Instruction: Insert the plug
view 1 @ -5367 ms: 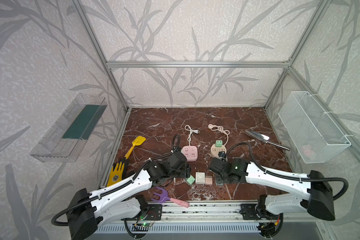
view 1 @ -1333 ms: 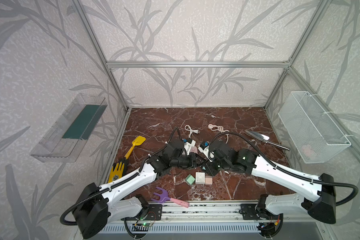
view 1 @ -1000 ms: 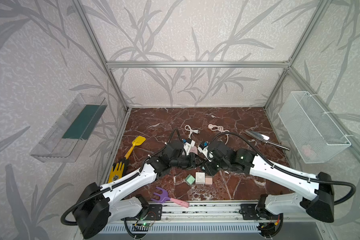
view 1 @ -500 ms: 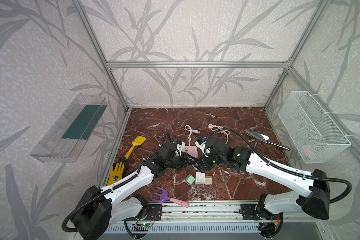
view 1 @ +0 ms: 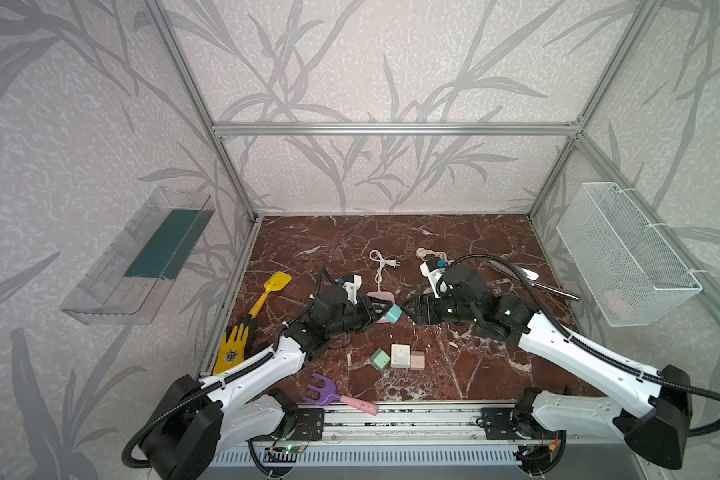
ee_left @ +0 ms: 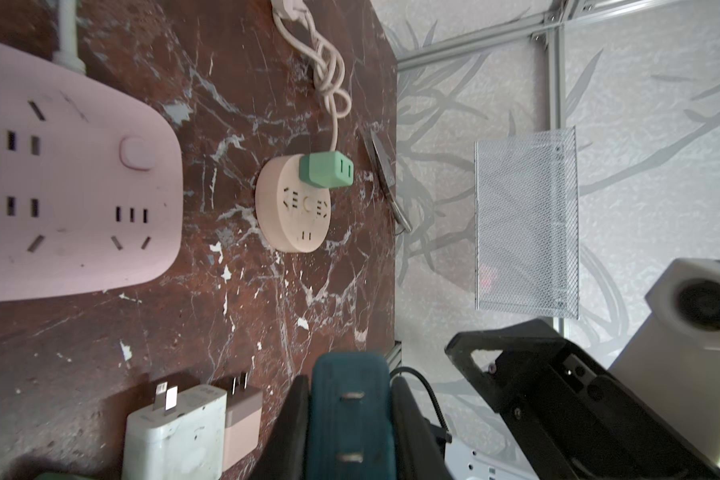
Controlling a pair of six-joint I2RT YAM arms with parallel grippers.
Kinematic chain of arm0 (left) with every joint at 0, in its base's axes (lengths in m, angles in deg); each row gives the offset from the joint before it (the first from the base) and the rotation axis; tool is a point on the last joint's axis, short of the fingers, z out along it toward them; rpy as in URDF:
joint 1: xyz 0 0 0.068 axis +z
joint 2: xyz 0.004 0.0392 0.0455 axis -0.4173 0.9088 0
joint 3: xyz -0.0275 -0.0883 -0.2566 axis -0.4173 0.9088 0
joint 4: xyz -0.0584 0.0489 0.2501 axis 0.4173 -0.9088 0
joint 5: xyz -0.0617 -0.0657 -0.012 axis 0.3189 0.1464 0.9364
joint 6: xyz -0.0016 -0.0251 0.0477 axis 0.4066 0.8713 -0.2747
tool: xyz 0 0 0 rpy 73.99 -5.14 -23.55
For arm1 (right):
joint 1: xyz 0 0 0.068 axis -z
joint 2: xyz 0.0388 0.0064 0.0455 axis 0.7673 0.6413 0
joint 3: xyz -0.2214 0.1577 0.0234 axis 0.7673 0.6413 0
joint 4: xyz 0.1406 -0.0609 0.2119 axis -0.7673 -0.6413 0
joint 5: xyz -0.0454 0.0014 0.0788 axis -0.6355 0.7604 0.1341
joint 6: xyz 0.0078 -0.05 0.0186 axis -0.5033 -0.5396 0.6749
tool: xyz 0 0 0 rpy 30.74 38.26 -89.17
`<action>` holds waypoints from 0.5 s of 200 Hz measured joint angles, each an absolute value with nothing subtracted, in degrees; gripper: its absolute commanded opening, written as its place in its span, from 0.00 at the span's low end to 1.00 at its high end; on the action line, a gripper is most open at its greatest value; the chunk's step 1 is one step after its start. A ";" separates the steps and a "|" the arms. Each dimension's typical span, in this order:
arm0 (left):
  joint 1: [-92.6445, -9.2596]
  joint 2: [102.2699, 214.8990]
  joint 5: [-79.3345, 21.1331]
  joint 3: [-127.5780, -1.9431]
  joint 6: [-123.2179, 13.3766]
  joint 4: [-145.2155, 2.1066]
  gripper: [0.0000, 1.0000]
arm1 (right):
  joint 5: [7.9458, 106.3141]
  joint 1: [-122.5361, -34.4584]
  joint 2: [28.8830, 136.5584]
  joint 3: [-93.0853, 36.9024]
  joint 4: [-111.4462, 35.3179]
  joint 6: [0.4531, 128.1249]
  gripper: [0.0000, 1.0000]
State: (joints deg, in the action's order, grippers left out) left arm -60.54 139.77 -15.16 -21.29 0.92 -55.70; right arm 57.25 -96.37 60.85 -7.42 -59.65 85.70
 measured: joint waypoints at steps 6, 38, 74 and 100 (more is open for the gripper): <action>-60.52 139.77 -16.49 -20.75 1.84 -54.02 0.00 | 58.24 -95.85 60.33 -6.56 -58.29 87.71 0.54; -60.54 139.90 -21.89 -19.63 5.57 -45.91 0.00 | 63.48 -91.81 59.82 -0.27 -48.04 98.86 0.41; -60.54 141.94 -24.23 -19.79 8.76 -37.40 0.00 | 65.69 -90.60 61.33 2.38 -39.06 106.84 0.44; -60.54 145.02 -24.73 -19.94 11.32 -31.90 0.00 | 66.41 -90.60 61.90 2.59 -31.08 111.21 0.49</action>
State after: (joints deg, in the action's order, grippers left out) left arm -60.54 145.02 -24.73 -19.94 11.32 -31.90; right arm 66.41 -90.60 61.90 2.59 -31.08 111.21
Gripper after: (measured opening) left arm 0.231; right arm 0.479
